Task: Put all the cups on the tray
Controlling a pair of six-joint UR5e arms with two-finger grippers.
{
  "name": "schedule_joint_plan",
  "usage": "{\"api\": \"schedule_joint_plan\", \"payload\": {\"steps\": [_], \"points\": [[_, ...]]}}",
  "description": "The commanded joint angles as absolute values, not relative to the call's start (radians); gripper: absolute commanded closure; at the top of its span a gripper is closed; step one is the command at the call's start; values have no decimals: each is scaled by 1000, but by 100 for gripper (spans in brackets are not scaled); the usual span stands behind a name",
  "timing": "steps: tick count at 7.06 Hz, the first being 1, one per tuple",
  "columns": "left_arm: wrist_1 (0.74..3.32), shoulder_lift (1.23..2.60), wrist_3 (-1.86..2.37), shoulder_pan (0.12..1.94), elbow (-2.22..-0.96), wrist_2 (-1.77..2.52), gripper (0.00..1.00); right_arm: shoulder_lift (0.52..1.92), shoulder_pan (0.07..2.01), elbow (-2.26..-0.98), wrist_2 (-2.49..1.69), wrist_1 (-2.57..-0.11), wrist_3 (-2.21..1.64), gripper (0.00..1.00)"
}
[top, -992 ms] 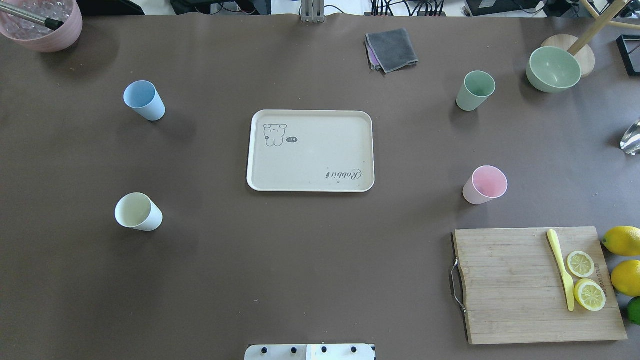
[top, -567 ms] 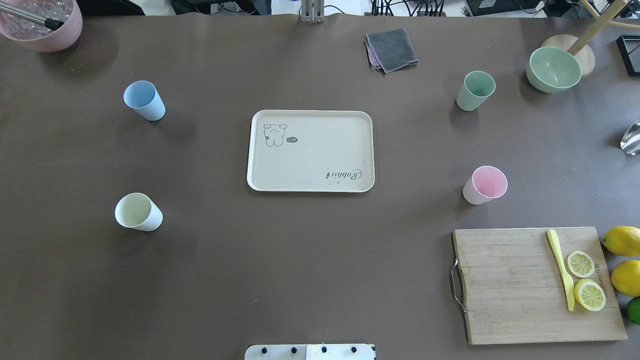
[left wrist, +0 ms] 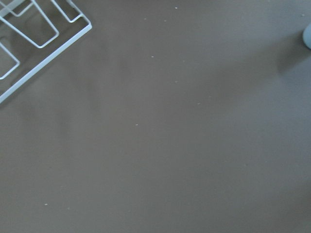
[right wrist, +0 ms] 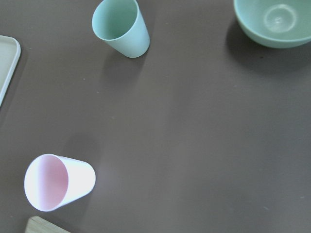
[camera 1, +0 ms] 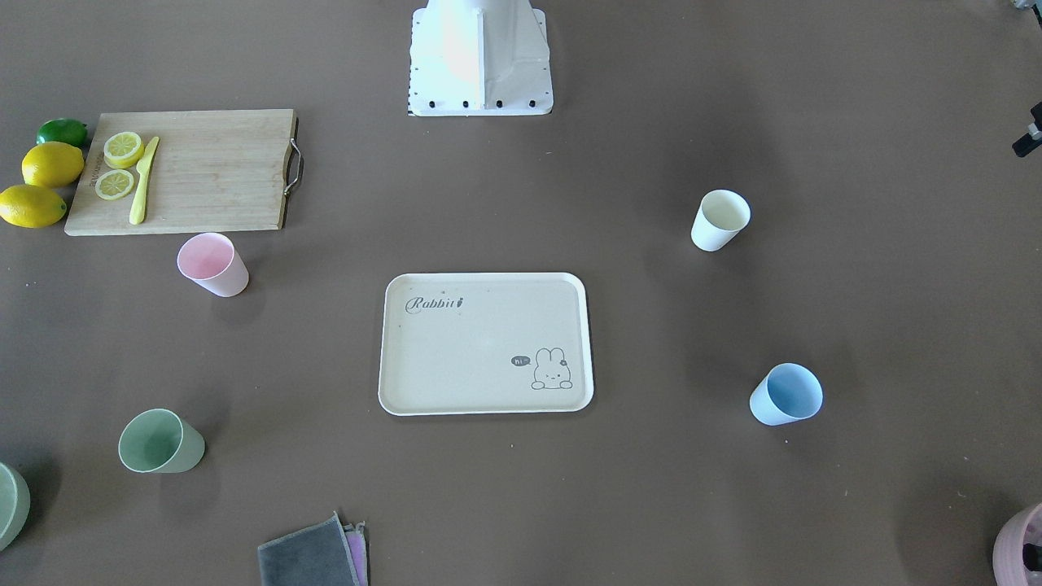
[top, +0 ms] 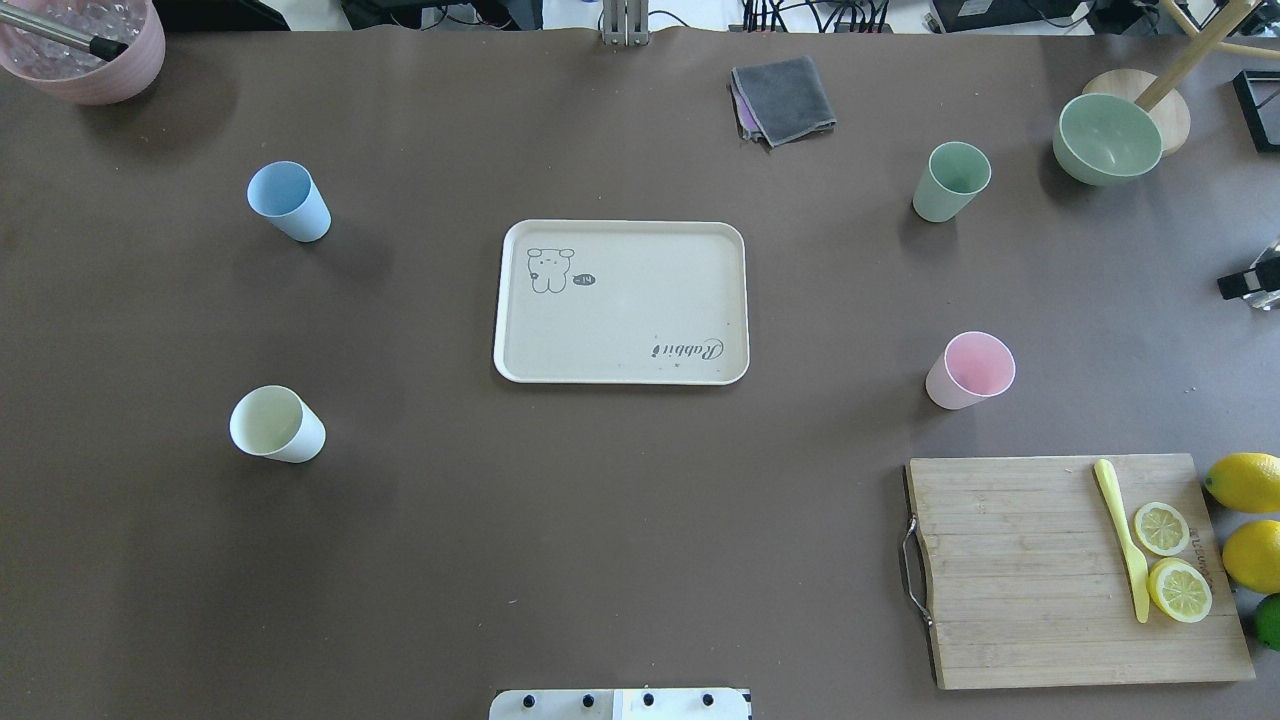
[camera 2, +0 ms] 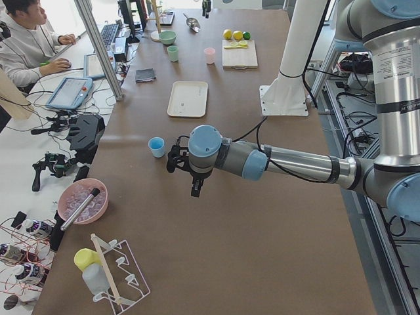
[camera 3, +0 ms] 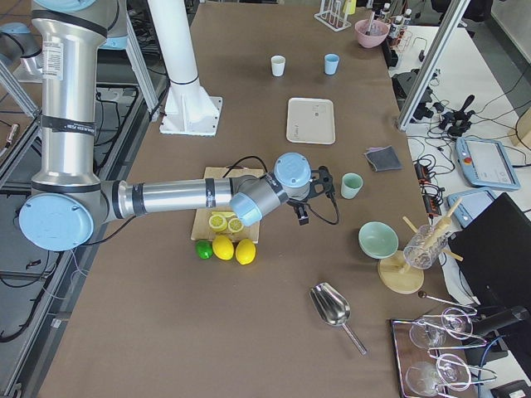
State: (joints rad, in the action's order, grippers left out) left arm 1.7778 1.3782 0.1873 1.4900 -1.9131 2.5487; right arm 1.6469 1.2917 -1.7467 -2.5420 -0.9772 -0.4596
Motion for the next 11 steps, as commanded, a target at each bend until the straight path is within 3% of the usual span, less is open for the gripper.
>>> {"api": "schedule_joint_plan", "payload": {"steps": [1, 3, 7, 8, 9, 10, 11], "points": [[1858, 1400, 369, 1425, -1924, 2554, 2, 1596, 1078, -1791, -2408, -913, -798, 1], [1899, 1465, 572, 1309, -1940, 2452, 2, 1544, 927, -1787, -2298, -916, -856, 3], [1914, 1482, 650, 1217, -1934, 2384, 2, 1505, 905, -1676, -2267, -913, -854, 20], [1916, 1494, 728, 1203, -1937, 2384, 2, 1505, 904, -1666, -2273, -913, -856, 37], [1917, 1502, 780, 1178, -1951, 2384, 2, 1506, 905, -1672, -2286, -913, -856, 88], [1919, 1503, 793, 1174, -1951, 2382, 2, 1506, 902, -1675, -2296, -913, -854, 100], [1917, 1503, 798, 1166, -1951, 2376, 2, 1514, 903, -1683, -2319, -913, -856, 100]]}}
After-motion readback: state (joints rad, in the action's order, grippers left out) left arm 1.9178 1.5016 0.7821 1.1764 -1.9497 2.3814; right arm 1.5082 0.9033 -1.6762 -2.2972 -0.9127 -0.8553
